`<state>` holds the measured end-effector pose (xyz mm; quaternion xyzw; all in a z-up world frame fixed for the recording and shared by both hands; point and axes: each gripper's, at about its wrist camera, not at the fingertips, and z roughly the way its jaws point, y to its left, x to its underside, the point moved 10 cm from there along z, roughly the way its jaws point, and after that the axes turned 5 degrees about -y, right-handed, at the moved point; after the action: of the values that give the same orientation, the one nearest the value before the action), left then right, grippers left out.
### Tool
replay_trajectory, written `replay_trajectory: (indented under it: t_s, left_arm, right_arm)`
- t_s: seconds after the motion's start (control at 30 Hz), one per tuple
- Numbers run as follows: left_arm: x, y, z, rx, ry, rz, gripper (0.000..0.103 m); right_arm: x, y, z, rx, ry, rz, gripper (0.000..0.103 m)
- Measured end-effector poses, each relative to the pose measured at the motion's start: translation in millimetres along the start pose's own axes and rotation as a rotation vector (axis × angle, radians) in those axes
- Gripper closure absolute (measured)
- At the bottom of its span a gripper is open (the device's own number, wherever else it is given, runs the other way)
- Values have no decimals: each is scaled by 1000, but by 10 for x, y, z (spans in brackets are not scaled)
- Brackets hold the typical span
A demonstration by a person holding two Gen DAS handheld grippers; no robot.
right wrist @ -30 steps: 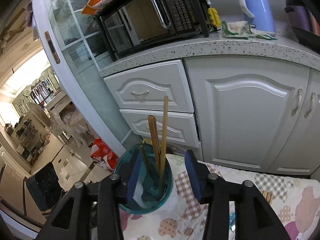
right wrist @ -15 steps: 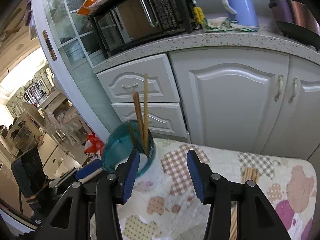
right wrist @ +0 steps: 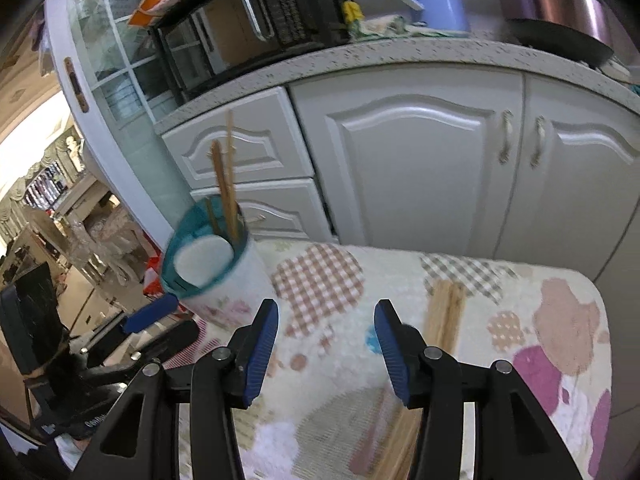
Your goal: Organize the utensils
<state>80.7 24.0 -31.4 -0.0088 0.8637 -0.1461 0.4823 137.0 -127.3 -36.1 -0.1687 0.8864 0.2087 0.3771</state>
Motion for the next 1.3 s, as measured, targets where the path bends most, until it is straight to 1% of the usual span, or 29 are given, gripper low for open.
replay_trajectory:
  t_s: [0.1, 0.2, 0.3, 0.37, 0.43, 0.53, 0.57, 0.6, 0.67, 0.73, 0.83, 0.87, 0.97, 1.07, 1.17, 1.3]
  left_arm:
    - [83, -108, 62, 28, 28, 3, 35]
    - [185, -166, 132, 47, 61, -4, 34]
    - [292, -206, 219, 55, 95, -8, 34]
    - [373, -259, 276, 65, 120, -7, 34]
    - [434, -326, 320, 69, 138, 8, 34]
    - [499, -413, 391, 78, 162, 24, 34]
    - [512, -431, 408, 80, 168, 26, 34]
    - [532, -456, 434, 82, 177, 30, 34]
    - [556, -499, 491, 86, 188, 40, 34]
    - [590, -518, 550, 88, 202, 47, 34]
    - [658, -556, 690, 98, 233, 45, 34]
    - [685, -575, 754, 107, 244, 40, 34]
    - [730, -617, 911, 116, 267, 29, 34]
    - [744, -678, 1100, 132, 286, 17, 34]
    - [730, -713, 1309, 132, 301, 19, 35]
    - [676, -743, 1508, 129, 299, 32, 36]
  right_arm:
    - [170, -238, -6, 39, 21, 12, 47]
    - [395, -591, 51, 110, 63, 45, 47]
    - [650, -985, 210, 213, 137, 75, 47]
    - [733, -1097, 302, 222, 160, 98, 47]
    - [816, -1145, 434, 206, 187, 123, 47]
    - [899, -1132, 614, 198, 218, 107, 47]
    - [926, -1142, 661, 205, 230, 99, 47]
    - [943, -1175, 681, 218, 224, 88, 48]
    - [951, -1328, 619, 270, 205, 81, 48]
    - [965, -1450, 510, 282, 200, 117, 48]
    - [995, -1704, 314, 327, 199, 155, 48]
    - [1003, -1773, 244, 329, 196, 177, 48]
    - [1001, -1932, 64, 299, 163, 246, 48]
    - [955, -1941, -9, 283, 142, 244, 48]
    - [861, -1861, 7, 229, 117, 240, 49]
    - [773, -1729, 173, 172, 119, 223, 56]
